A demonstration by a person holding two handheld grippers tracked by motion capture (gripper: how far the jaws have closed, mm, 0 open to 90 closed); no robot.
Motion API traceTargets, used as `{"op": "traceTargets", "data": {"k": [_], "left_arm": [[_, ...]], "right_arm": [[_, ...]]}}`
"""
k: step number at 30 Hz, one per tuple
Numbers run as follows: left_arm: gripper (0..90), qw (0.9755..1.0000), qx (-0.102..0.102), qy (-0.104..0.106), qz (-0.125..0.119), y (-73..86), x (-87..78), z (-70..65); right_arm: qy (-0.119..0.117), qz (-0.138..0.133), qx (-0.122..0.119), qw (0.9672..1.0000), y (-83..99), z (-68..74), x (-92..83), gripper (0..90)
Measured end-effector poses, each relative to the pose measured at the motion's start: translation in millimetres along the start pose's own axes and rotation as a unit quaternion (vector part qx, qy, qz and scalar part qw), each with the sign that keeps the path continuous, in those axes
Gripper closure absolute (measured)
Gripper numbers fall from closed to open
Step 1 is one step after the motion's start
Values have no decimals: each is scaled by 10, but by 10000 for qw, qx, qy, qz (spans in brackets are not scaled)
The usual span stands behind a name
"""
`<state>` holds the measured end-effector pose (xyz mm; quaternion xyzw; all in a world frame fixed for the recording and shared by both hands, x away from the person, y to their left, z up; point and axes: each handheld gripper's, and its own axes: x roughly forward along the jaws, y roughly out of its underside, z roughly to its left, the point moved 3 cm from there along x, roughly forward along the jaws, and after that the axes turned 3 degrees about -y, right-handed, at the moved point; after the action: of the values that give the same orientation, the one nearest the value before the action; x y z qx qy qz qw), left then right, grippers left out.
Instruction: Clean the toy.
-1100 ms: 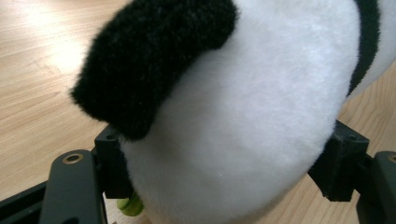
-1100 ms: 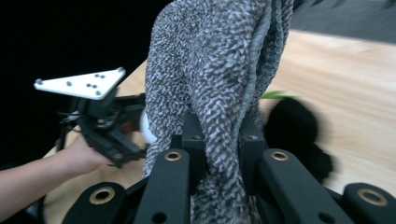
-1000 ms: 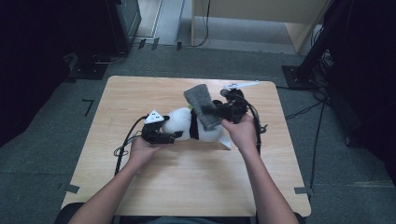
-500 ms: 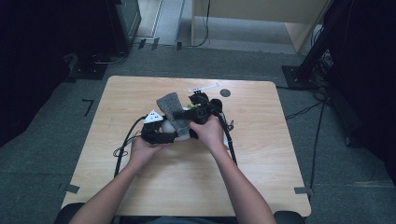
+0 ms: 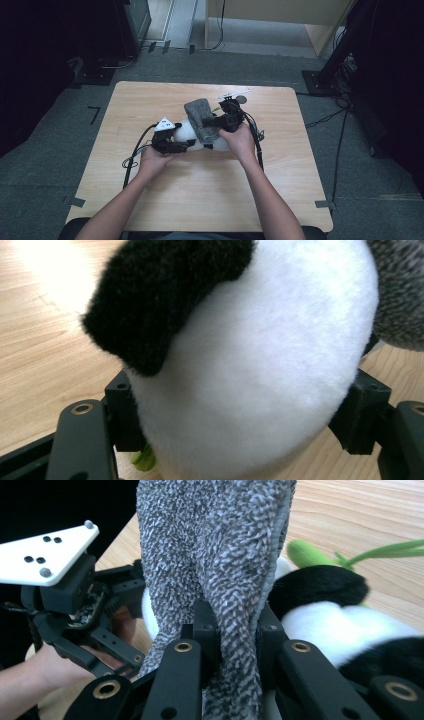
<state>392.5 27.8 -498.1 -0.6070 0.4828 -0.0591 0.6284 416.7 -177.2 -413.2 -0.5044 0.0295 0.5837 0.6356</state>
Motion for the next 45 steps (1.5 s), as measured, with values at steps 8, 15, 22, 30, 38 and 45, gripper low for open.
{"op": "traceTargets", "data": {"k": [8, 15, 22, 30, 38, 45], "left_arm": [[259, 10000, -34, 27, 3, -3, 0, 6], [258, 10000, -66, 43, 21, -8, 1, 15], [258, 9999, -79, 63, 13, -13, 5, 20], [258, 9999, -119, 89, 25, -15, 2, 38], [258, 9997, -206, 118, -1, -14, 5, 53], [258, 9997, -215, 110, -19, -15, 6, 47]], "right_arm": [[71, -93, 46, 9999, 16, -99, -193, 785], [152, -265, 167, 9994, 54, -244, -427, 784], [246, -453, 373, 9980, 117, -444, -660, 782], [462, -558, 417, 9965, 171, -534, -851, 783], [-149, -682, 148, 9975, 111, -230, -831, 785], [-474, -568, 7, 9973, -35, 40, -496, 785]]}}
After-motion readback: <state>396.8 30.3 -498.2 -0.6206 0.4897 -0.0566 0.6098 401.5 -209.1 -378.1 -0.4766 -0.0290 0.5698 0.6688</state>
